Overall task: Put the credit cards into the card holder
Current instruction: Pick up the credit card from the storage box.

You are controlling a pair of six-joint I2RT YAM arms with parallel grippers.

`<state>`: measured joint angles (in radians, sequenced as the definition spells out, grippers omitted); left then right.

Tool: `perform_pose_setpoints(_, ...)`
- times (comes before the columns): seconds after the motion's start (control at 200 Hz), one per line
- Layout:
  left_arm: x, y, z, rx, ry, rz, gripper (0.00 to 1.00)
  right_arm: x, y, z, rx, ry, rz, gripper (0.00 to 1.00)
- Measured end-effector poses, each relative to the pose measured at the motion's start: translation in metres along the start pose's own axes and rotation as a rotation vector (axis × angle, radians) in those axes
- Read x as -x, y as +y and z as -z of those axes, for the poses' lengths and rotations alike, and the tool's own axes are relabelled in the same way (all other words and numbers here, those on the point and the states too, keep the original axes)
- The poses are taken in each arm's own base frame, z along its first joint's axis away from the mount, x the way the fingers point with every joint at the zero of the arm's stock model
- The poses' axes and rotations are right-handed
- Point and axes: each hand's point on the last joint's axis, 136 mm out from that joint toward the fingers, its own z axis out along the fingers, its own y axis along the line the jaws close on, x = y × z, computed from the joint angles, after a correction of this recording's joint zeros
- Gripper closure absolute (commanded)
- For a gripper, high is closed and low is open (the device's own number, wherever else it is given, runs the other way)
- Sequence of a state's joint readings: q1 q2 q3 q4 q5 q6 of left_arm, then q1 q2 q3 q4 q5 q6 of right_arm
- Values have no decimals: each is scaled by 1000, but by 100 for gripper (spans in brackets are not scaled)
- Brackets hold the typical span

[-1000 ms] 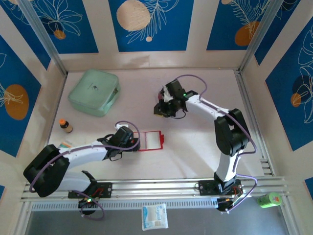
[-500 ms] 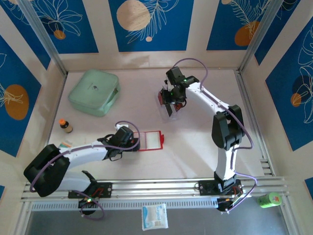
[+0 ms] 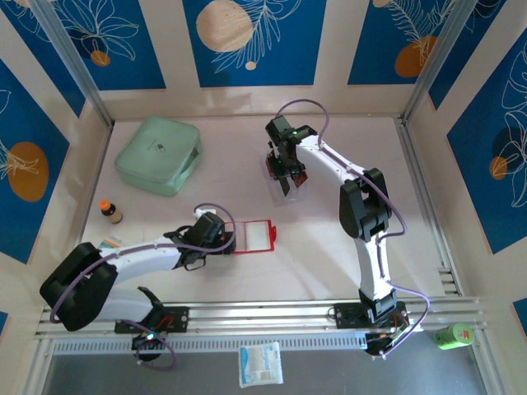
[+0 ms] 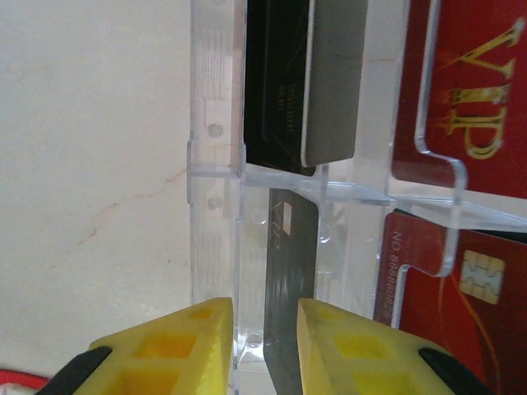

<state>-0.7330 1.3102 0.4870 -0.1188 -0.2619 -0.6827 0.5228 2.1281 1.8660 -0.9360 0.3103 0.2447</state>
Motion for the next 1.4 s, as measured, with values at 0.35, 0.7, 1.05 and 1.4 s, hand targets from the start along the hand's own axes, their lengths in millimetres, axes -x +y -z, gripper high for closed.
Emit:
perform_pose_setpoints(0.35,0,0,0,1,0,0,0,-1,-1,-1,-12,3,12,72)
perform_pose_setpoints(0.7,0,0,0,-1,-1,0,0,3,-5,8,-31,-20,18,73)
perform_pose_setpoints(1.05,0,0,0,-2,-3,1,0,1,-9,7,-51,-13,30,73)
perform_pose_setpoints(1.4,0,0,1,-2,-4,1,0,-3,-9,-2,-56,13,35,79)
